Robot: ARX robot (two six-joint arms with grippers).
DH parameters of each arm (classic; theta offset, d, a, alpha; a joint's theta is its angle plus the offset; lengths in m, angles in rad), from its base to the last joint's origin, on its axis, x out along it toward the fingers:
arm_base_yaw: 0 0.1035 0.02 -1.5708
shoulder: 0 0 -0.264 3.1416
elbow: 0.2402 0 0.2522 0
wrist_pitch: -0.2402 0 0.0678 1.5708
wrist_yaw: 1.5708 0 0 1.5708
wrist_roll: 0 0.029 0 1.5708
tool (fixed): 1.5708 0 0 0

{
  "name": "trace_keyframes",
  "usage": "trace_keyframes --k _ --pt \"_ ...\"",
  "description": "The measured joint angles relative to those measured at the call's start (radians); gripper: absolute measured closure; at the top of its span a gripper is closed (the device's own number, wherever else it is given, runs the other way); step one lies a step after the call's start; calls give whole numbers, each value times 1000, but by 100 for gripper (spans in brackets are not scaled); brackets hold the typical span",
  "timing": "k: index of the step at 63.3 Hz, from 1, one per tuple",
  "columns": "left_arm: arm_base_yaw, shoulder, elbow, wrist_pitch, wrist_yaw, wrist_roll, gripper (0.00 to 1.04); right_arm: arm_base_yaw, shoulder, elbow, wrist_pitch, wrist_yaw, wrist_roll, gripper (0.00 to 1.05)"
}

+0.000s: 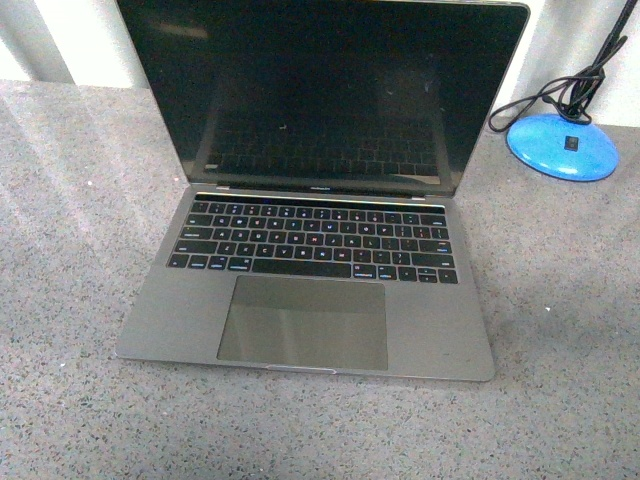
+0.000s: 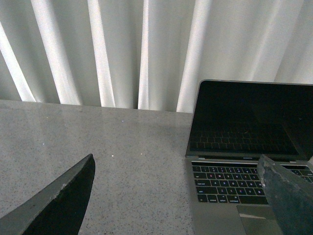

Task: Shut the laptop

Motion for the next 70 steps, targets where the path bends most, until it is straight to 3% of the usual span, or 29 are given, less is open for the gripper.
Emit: trace_keyframes --k 65,67,70 --pt "0 0 0 0 0 0 7 0 0 0 0 0 0 10" --pt "-11 16 6 -24 -38 -17 7 6 8 4 -14 23 7 10" --pt "-27 81 43 -107 -144 -48 7 22 81 62 -165 155 38 10"
